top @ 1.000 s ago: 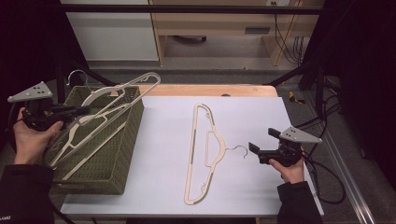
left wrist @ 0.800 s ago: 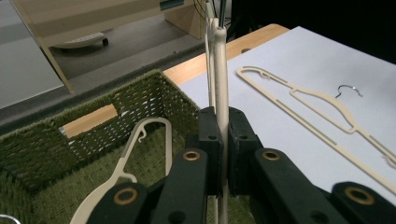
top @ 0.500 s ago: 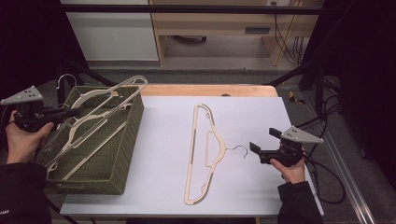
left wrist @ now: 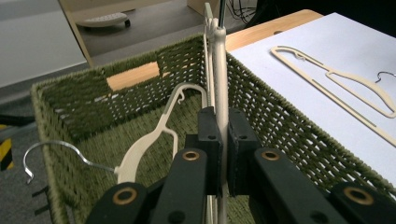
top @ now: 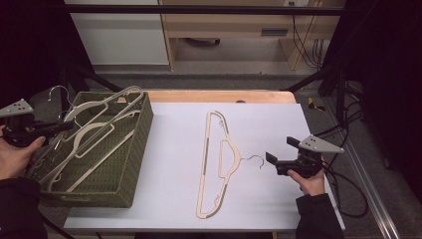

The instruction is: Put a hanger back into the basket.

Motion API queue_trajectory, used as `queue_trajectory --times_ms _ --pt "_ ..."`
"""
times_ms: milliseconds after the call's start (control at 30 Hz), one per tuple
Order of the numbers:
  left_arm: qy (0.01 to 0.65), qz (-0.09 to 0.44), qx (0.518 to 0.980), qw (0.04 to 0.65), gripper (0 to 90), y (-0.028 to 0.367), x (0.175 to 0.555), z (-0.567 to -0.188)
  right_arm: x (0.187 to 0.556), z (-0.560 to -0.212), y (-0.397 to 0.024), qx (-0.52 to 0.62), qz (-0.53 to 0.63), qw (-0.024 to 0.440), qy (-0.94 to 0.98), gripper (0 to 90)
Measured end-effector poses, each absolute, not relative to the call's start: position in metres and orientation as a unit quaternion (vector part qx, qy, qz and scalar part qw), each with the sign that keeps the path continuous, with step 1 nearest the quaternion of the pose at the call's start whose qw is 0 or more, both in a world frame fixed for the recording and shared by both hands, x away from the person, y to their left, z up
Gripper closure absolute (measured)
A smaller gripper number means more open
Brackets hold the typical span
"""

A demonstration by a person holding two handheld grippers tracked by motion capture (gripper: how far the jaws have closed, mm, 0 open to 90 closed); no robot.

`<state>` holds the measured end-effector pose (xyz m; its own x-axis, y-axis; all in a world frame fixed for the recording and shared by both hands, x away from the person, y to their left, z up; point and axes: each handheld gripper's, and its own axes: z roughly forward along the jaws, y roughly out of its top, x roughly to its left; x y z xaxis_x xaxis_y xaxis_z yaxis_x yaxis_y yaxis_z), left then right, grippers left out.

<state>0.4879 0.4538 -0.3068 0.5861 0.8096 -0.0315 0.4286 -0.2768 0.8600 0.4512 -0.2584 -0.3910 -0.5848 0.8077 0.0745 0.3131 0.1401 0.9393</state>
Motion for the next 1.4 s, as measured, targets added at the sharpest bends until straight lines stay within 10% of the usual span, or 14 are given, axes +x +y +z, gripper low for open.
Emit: queue_trajectory --times_ms 833,1400 --pt "0.459 0.123 0.785 0.398 84.1 0.439 0.501 -0.374 0.449 -0.390 -0.256 0.390 0.526 0.233 0.719 3.2" --pt "0.554 0.178 0.754 0.305 75.7 0.447 0.506 -0.388 0.449 -0.391 -0.255 0.391 0.525 0.232 0.719 3.1"
